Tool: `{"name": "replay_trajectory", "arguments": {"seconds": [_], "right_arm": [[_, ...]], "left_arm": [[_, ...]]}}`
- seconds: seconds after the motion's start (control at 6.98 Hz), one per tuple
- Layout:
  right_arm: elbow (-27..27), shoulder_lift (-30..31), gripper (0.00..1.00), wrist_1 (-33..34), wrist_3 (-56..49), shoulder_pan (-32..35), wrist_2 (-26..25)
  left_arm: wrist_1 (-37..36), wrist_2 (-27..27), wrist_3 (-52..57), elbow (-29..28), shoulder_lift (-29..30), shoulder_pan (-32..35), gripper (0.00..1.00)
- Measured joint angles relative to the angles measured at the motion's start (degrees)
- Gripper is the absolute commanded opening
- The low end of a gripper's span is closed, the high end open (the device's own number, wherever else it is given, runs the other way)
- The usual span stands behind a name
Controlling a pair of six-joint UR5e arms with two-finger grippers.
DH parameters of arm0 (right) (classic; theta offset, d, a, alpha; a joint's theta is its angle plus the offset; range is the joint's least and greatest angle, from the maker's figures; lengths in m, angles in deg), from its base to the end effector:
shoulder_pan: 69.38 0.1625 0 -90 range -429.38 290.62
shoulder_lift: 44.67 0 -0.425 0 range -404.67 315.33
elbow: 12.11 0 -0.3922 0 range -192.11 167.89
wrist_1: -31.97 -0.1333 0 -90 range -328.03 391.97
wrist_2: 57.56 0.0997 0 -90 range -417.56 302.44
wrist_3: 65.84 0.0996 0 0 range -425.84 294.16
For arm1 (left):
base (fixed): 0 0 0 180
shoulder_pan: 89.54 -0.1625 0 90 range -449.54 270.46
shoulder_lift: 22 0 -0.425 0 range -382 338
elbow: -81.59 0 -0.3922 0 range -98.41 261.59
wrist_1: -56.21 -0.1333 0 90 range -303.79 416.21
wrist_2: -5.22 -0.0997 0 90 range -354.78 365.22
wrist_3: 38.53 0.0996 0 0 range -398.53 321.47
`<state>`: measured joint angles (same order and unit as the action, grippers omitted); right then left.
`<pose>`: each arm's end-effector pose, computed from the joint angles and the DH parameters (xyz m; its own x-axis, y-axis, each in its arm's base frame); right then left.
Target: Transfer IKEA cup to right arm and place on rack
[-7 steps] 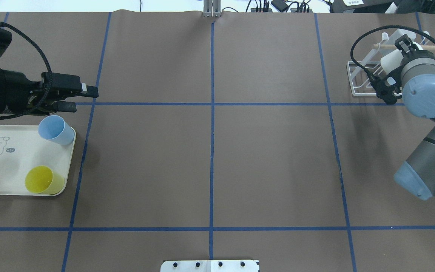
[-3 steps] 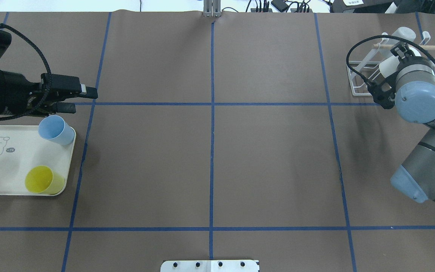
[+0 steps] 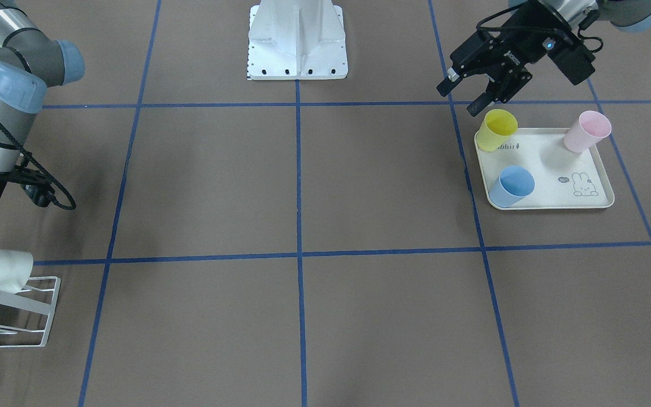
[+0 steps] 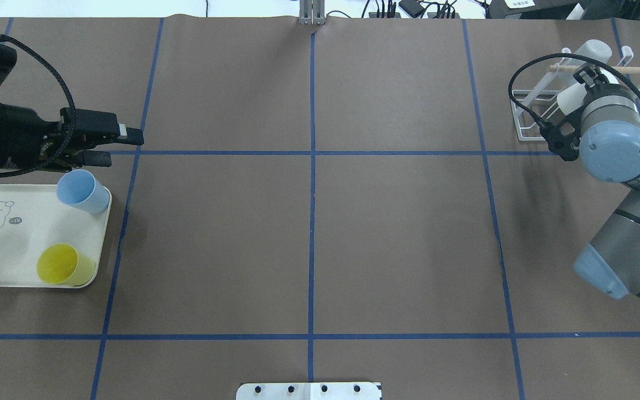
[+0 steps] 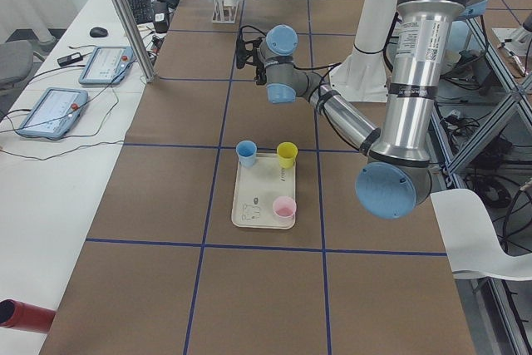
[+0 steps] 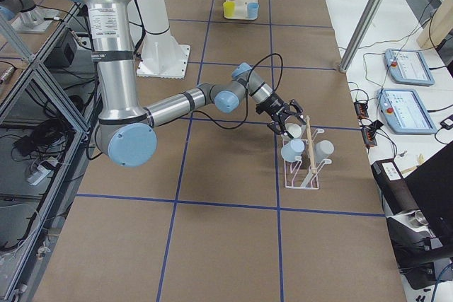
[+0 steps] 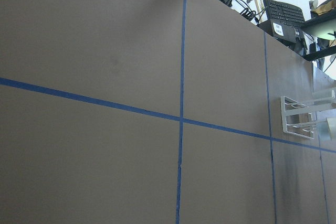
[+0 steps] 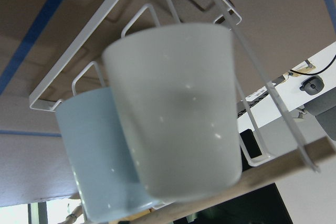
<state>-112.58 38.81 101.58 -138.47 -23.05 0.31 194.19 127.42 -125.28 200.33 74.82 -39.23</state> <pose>-0.2476 -0.5292 0.4766 -0.2742 -0.6534 -0.7056 0.9612 -0.1636 -0.2221 0.2349 -0.4087 0.2668 0.0895 -0.0327 -0.9955 0.3084 0.9512 -0.0035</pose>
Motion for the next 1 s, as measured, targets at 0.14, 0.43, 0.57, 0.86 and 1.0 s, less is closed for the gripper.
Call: {"name": "replay_trajectory", "arguments": {"seconds": [0.14,0.43,0.57,0.86,1.0], "right_arm": [[0.0,-0.3,0.96,0.0,0.0,0.0,-0.1],[-0.7,-1.7,0.98,0.0,0.1,0.0,0.0],[-1.9,-2.8,0.98,0.1,1.4,0.0,0.8],[-5.7,-3.6,0.98,0.3,10.1,0.0,6.8],[-7.8,-3.6,0.98,0.3,17.7,0.0,9.6]], "left_arm": [[0.0,0.0,0.0,0.0,0.0,0.0,1.0],[0.0,0.0,0.1,0.1,-0.2,0.1,1.0],[0.0,0.0,0.6,0.3,-0.9,0.2,1.0],[-0.1,0.0,8.2,2.9,-6.8,1.2,1.0],[-0.2,-0.1,15.3,4.1,-11.5,2.4,1.0]]}}
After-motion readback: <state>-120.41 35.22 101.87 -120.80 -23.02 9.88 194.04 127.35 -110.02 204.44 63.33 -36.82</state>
